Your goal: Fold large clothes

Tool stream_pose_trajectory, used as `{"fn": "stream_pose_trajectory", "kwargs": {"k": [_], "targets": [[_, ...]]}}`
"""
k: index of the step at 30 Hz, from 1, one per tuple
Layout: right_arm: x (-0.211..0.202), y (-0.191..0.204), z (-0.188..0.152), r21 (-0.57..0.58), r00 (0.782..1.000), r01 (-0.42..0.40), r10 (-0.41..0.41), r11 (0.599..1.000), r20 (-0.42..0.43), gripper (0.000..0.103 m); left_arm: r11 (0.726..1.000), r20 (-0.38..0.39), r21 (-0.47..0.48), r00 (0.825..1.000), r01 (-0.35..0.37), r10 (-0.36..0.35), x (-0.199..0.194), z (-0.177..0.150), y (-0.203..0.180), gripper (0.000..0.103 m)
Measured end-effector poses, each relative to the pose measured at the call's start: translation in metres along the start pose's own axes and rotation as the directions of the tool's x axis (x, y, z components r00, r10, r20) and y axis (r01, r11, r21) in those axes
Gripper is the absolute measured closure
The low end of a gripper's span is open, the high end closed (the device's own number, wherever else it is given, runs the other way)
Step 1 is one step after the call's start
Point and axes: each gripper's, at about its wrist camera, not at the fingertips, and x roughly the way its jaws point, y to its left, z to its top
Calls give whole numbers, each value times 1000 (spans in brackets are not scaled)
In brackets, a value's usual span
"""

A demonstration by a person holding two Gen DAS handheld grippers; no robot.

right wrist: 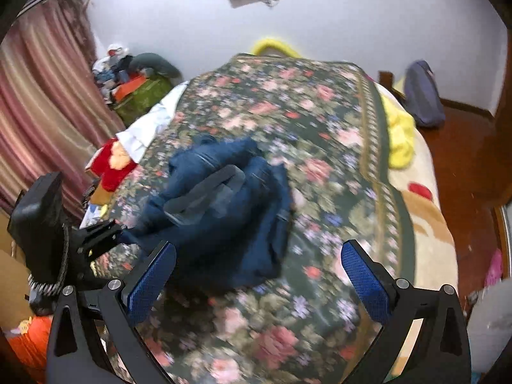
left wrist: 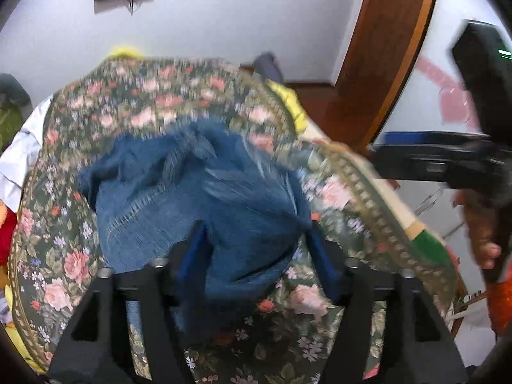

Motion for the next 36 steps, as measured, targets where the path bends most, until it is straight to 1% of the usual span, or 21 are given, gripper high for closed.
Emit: {"fn": "stream_pose_trajectory", "kwargs": {"k": [2, 4, 6, 7, 8, 10, 12, 13, 15, 16, 19, 22, 24, 26, 28, 30, 32, 34, 36], "targets": [[3, 11, 7, -12, 1000, -23, 23, 1000, 5, 0, 1000, 41, 18, 999, -19, 18, -20, 1, -2, 33], [8, 21, 14, -19, 999, -49, 49, 999, 2, 0, 997, 66, 14, 995, -81, 80, -37, 2, 4, 33], [16, 32, 17, -29, 997, -75, 75, 997, -11, 0, 991, 86, -16, 987, -136, 136, -52, 1, 20, 31], [22, 37, 18, -35, 996, -87, 86, 996, -22, 0, 983, 97, -39, 979, -177, 180, -60, -1, 32, 26], [30, 44, 18, -45, 995, -92, 90, 995, -38, 0, 977, 101, -50, 973, -205, 209, -63, -2, 40, 22], [43, 52, 17, -65, 995, -80, 77, 995, -60, 0, 957, 94, -70, 953, -282, 288, -65, -7, 62, 21], [61, 56, 12, -93, 995, -48, 40, 994, -92, 0, 941, 54, -93, 942, -324, 330, -58, -14, 83, 20], [69, 56, 9, -107, 994, -27, 16, 994, -105, 0, 937, 20, -109, 941, -333, 337, -49, -20, 94, 20], [87, 48, 0, -132, 990, 43, -60, 990, -129, 0, 937, -33, -124, 945, -327, 326, -32, -29, 107, 20], [93, 41, -4, -136, 986, 82, -101, 987, -134, 0, 937, -78, -132, 945, -324, 316, -17, -37, 113, 21], [104, 11, -16, -120, 977, 134, -151, 984, -153, 0, 946, -140, -134, 950, -296, 278, 9, -53, 114, 20], [107, -18, -32, -60, 975, 124, -133, 991, -176, 0, 957, -138, -156, 964, -247, 226, 24, -62, 111, 20], [104, -30, -41, -36, 975, 131, -135, 991, -177, 0, 963, -135, -144, 968, -230, 211, 30, -61, 107, 18], [101, -35, -49, -31, 976, 135, -139, 990, -169, 0, 965, -137, -120, 967, -233, 216, 30, -63, 104, 13], [99, -35, -55, -20, 976, 135, -136, 991, -170, 0, 969, -140, -101, 967, -228, 213, 28, -70, 104, 13], [94, -33, -60, -37, 975, 147, -151, 988, -162, 0, 971, -141, -96, 969, -219, 205, 25, -73, 104, 12], [90, -30, -61, -65, 974, 157, -166, 985, -155, 0, 970, -143, -76, 965, -232, 220, 18, -79, 103, 9], [87, -30, -59, -73, 972, 159, -169, 985, -166, 0, 962, -155, -31, 952, -271, 264, 14, -83, 104, 9], [84, -28, -52, -63, 968, 154, -163, 986, -191, 0, 950, -155, -19, 940, -312, 305, 10, -85, 111, 10]]}}
